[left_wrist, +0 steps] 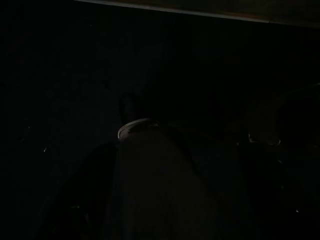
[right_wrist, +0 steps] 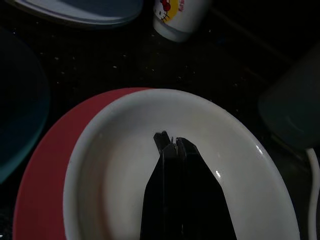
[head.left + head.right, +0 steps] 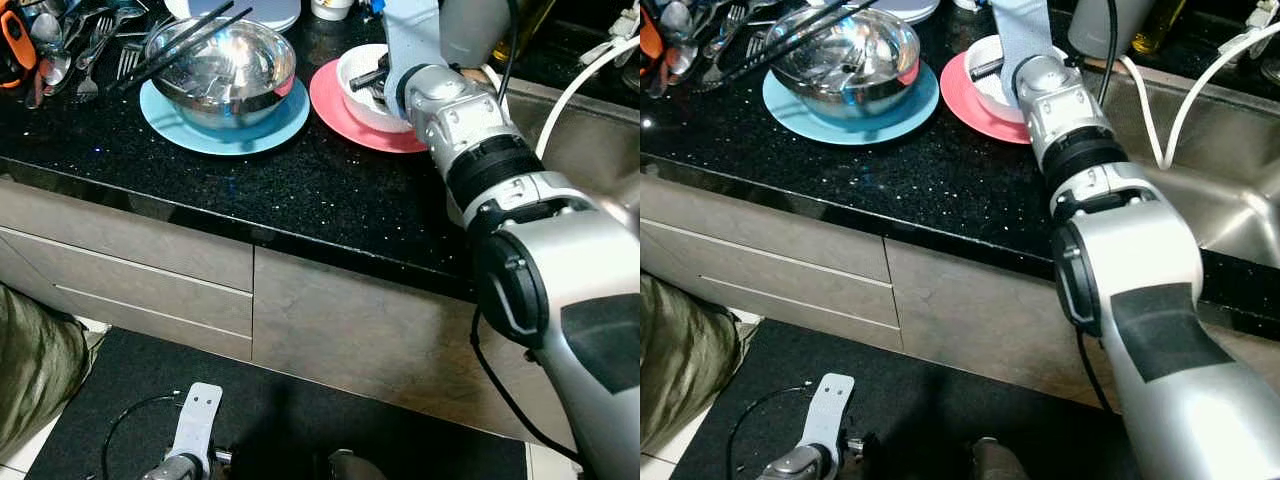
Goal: Kitchen organization
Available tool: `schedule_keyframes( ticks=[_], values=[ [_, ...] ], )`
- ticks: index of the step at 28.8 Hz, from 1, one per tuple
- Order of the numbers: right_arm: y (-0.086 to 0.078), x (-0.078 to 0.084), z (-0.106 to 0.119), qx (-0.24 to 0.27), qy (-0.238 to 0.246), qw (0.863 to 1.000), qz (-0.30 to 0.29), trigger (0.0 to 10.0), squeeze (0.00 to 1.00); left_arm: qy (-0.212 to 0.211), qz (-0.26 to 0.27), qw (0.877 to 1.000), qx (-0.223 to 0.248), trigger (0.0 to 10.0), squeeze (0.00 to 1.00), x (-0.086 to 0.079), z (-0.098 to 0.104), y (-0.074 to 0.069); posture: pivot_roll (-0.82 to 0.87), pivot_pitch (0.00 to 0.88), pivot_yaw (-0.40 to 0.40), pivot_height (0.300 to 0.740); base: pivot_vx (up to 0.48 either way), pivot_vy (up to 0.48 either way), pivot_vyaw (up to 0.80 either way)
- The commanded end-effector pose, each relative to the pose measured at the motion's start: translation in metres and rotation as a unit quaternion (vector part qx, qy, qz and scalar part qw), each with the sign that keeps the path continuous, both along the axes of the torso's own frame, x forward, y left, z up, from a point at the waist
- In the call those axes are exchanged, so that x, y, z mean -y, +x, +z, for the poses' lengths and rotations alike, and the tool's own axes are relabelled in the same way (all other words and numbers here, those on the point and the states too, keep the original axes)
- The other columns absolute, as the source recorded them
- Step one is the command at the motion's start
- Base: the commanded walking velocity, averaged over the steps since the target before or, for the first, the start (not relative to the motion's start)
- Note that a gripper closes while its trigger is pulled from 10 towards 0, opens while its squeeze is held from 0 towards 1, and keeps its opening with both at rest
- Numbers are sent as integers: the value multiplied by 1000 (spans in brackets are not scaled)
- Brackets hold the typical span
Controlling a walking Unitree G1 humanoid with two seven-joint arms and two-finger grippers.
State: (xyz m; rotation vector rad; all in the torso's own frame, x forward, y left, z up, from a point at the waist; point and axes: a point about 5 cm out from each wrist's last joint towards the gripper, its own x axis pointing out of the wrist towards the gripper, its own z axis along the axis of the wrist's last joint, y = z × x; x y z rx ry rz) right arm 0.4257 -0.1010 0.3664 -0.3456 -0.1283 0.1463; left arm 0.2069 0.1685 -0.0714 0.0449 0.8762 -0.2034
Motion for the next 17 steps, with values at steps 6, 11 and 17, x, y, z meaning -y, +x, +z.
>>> schedule_keyframes(
  ticks=[6, 11, 17],
  values=[
    [-9, -10, 39, 82, 76, 992, 60, 10000, 0, -7, 5, 999, -37, 10000, 0, 4, -11, -18, 27, 255, -115, 740, 0, 0, 0],
    [-18, 4, 64, 125, 211, 958, 149, 10000, 47, -7, 5, 999, -36, 10000, 0, 5, -10, -18, 29, 254, -115, 740, 0, 0, 0],
    [-17, 41, 59, 121, 248, 949, 155, 10000, 1000, -8, 5, 999, -35, 10000, 0, 5, -10, -16, 28, 248, -105, 740, 0, 0, 0]
  ],
)
